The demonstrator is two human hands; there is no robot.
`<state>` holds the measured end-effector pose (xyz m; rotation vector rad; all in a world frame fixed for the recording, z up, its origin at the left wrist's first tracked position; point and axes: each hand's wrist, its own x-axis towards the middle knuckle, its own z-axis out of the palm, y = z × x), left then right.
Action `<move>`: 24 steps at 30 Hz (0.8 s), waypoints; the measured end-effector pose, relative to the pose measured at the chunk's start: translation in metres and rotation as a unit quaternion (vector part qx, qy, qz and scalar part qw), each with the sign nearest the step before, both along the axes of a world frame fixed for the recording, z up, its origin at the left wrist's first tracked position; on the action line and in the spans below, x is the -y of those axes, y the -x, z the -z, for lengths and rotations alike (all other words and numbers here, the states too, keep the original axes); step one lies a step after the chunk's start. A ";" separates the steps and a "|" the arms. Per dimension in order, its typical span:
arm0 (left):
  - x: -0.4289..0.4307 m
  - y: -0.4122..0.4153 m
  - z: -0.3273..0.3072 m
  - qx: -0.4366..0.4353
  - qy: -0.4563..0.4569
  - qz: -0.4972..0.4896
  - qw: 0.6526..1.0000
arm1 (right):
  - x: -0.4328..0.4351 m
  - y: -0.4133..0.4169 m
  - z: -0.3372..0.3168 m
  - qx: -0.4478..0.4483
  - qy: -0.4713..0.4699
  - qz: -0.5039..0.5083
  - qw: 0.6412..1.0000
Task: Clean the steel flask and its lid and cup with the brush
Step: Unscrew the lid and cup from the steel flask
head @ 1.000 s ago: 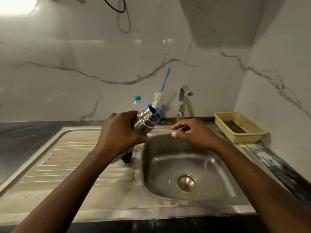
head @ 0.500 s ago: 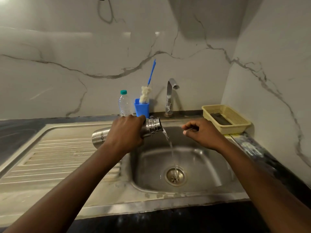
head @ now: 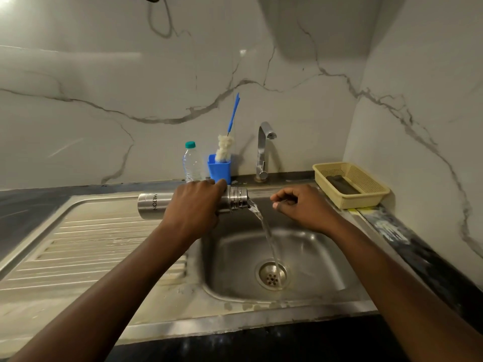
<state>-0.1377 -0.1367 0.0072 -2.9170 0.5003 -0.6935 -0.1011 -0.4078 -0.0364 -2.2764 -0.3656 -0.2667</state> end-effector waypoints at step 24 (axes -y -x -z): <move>-0.005 -0.010 0.003 0.043 -0.032 0.023 0.998 | -0.003 -0.002 0.001 0.004 -0.002 -0.011 1.000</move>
